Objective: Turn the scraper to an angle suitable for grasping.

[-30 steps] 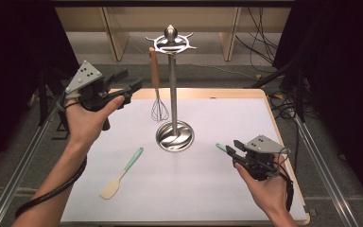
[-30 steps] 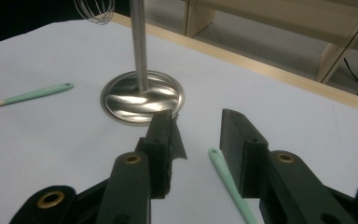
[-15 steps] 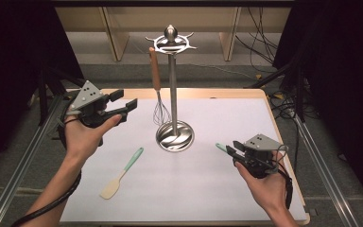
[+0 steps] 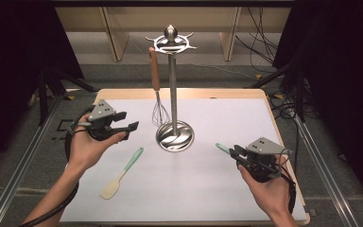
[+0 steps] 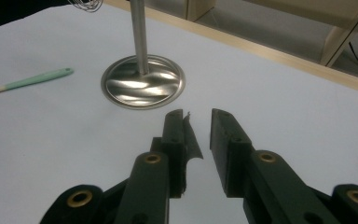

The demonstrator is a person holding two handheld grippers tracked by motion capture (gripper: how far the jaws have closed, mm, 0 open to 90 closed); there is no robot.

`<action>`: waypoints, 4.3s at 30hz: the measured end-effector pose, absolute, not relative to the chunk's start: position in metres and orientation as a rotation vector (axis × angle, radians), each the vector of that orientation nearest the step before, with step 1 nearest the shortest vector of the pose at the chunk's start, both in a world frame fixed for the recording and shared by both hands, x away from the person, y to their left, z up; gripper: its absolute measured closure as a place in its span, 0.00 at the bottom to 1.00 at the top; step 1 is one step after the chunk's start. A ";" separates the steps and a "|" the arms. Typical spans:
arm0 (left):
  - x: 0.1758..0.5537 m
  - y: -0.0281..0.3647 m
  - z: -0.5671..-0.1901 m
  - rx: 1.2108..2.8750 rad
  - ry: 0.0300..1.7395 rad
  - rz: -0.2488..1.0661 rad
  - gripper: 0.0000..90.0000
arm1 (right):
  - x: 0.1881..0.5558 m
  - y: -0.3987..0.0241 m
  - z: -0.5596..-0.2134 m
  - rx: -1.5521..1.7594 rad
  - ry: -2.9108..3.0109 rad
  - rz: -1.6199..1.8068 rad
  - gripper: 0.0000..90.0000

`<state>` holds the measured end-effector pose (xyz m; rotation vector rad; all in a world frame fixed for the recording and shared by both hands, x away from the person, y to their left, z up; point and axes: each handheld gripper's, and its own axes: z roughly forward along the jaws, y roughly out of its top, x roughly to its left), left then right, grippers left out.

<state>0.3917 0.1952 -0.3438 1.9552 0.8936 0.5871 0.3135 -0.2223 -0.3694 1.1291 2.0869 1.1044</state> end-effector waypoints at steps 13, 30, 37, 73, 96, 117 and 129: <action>0.396 0.190 -0.386 2.233 0.995 0.453 0.46 | 0.308 -0.223 -0.371 1.155 2.069 1.099 0.85; 0.399 0.183 -0.412 2.401 1.094 0.295 0.46 | 0.310 -0.223 -0.371 1.123 2.079 1.109 0.85; 0.402 0.180 -0.420 2.470 1.131 0.263 0.47 | 0.310 -0.226 -0.370 1.109 2.075 1.086 0.85; 0.418 0.178 -0.449 2.670 1.328 0.002 0.64 | 0.310 -0.225 -0.370 1.124 2.089 1.092 0.84; 0.426 0.173 -0.460 2.750 1.405 -0.052 0.71 | 0.310 -0.225 -0.369 1.084 2.098 1.082 0.84; 0.424 0.187 -0.460 2.660 1.437 -0.072 0.89 | 0.312 -0.222 -0.375 1.114 2.115 1.114 0.83; 0.405 0.206 -0.449 2.477 1.358 0.071 0.89 | 0.310 -0.222 -0.373 1.163 2.098 1.111 0.83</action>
